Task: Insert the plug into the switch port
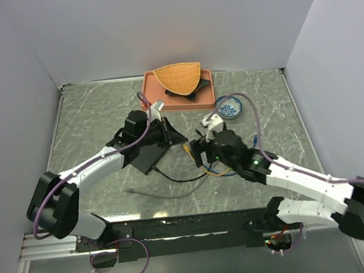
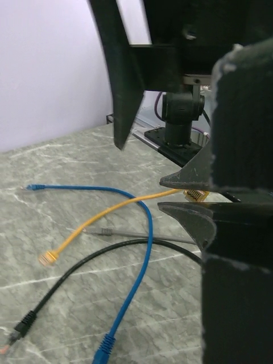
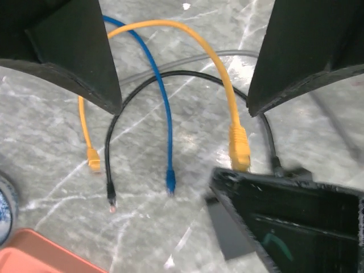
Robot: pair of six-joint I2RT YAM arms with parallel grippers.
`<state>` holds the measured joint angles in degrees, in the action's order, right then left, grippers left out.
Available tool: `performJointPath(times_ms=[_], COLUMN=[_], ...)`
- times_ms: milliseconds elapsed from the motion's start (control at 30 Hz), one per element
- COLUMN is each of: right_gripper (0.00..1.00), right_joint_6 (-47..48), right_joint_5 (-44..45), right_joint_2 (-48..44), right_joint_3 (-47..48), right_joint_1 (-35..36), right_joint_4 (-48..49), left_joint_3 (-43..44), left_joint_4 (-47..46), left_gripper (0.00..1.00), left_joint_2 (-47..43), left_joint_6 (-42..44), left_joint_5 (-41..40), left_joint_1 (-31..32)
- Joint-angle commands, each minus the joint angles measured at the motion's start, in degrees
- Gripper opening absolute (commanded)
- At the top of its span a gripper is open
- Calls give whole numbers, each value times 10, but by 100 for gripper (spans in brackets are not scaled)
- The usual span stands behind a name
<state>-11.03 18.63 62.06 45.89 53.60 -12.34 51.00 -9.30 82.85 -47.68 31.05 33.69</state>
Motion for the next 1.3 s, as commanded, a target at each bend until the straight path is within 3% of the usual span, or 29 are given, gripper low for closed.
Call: performJointPath(times_ms=[0, 200, 433, 467, 633, 733, 767, 833, 867, 1033, 1167, 1200, 1267], right_gripper=[99, 99, 85, 79, 76, 60, 40, 18, 0, 0, 0, 0, 0], right_joint_6=[-11, -22, -65, -69, -82, -88, -92, -98, -99, -89, -67, -56, -45], right_joint_5=[-183, -322, -310, -311, -325, -332, -333, -330, -328, -302, -269, -259, -236], right_joint_2=[-73, -75, -72, -71, -55, -41, -40, -40, -38, -45, -59, -60, -60], right_joint_3=[-46, -69, -78, -77, -70, -63, -64, -67, -65, -62, -62, -60, -53], right_joint_1=[-46, -68, -83, -85, -94, -95, -94, -96, -96, -96, -95, -95, -94], right_joint_4=[86, 144, 173, 173, 191, 194, 197, 204, 199, 183, 160, 146, 130], left_joint_3=[-5, -31, -51, -52, -56, -54, -54, -53, -52, -49, -45, -44, -43], left_joint_4=[-38, -92, -144, -149, -161, -157, -157, -155, -153, -136, -103, -99, -82], left_gripper=[1, 1, 1, 1, 1, 1, 1, 1, 1, 1, 15, 28, 40], left_joint_2=[-35, -61, -88, -92, -97, -101, -101, -103, -103, -109, -121, -124, -134], left_joint_6=[10, 3, -6, -7, -7, -6, -6, -4, -2, 1, 12, 12, 12], left_joint_5=[-9, 4, 34, 39, 50, 50, 51, 50, 48, 32, -4, -11, -34], left_joint_1=[3, 3, 4, 4, 7, 8, 8, 9, 9, 10, 10, 10, 10])
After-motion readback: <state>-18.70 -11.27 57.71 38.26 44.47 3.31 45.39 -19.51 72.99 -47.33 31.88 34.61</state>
